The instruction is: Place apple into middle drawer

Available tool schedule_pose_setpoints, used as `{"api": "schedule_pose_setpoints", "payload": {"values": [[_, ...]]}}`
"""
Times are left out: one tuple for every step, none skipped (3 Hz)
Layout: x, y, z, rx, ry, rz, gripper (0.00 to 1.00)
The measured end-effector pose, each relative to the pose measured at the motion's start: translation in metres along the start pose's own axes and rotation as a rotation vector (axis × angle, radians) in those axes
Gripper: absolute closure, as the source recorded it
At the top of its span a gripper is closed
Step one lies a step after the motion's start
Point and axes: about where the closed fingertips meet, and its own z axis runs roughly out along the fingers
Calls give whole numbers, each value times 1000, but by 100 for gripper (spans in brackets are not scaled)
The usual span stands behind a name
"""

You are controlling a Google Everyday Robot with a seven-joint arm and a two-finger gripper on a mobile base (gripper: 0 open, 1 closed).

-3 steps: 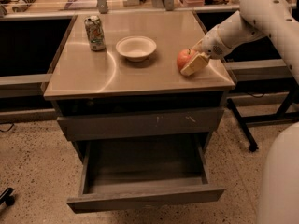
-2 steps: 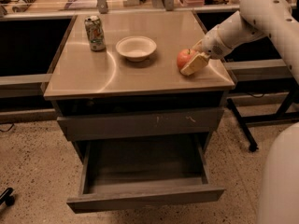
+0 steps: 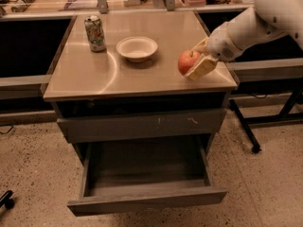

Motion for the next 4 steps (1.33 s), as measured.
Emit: {"api": "schedule_pose_setpoints", "payload": {"values": [[-9, 36, -26, -3, -20, -48, 100], [-9, 86, -52, -40, 3, -36, 100], [-9, 86, -52, -40, 3, -36, 100], [13, 108, -36, -62, 0, -20, 100]]}}
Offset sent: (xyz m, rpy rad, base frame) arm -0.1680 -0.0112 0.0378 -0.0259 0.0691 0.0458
